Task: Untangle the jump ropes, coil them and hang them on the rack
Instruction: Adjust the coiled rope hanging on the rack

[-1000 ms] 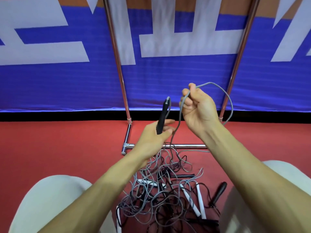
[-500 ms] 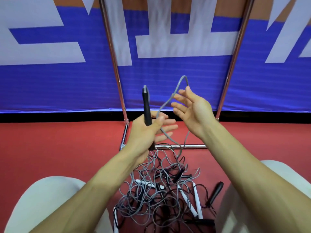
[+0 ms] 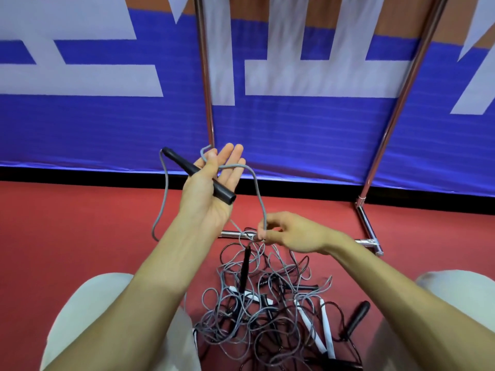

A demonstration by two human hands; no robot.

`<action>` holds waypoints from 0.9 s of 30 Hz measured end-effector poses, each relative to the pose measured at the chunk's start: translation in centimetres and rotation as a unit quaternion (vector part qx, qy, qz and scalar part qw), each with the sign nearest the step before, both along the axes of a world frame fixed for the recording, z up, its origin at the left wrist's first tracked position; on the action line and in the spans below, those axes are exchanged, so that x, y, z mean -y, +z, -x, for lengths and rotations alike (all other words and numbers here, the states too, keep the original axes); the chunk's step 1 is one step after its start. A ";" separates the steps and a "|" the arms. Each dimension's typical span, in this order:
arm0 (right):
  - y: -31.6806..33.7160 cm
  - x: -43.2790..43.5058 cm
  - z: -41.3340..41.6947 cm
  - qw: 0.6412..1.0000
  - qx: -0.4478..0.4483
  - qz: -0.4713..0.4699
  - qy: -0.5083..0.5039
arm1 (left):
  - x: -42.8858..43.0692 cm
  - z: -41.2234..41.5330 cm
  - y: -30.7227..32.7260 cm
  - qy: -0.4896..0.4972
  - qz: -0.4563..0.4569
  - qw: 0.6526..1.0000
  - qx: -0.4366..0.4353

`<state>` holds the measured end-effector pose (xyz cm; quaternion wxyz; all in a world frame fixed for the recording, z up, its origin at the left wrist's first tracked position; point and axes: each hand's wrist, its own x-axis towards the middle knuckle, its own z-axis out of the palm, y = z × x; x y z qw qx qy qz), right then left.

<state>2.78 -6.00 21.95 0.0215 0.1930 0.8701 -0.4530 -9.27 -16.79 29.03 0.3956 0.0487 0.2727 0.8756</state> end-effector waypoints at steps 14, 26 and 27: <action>3.6 -2.1 -1.8 0.911 -0.207 0.205 -0.294 | -0.9 -1.6 -2.3 -0.085 0.197 0.951 -0.225; 6.4 -4.3 -3.1 0.593 -0.396 0.574 -0.403 | -2.1 -5.8 -4.2 -0.323 0.240 0.835 -0.375; 6.4 -4.5 -3.2 0.579 -0.399 0.586 -0.402 | -2.2 -6.0 -4.2 -0.319 0.239 0.840 -0.369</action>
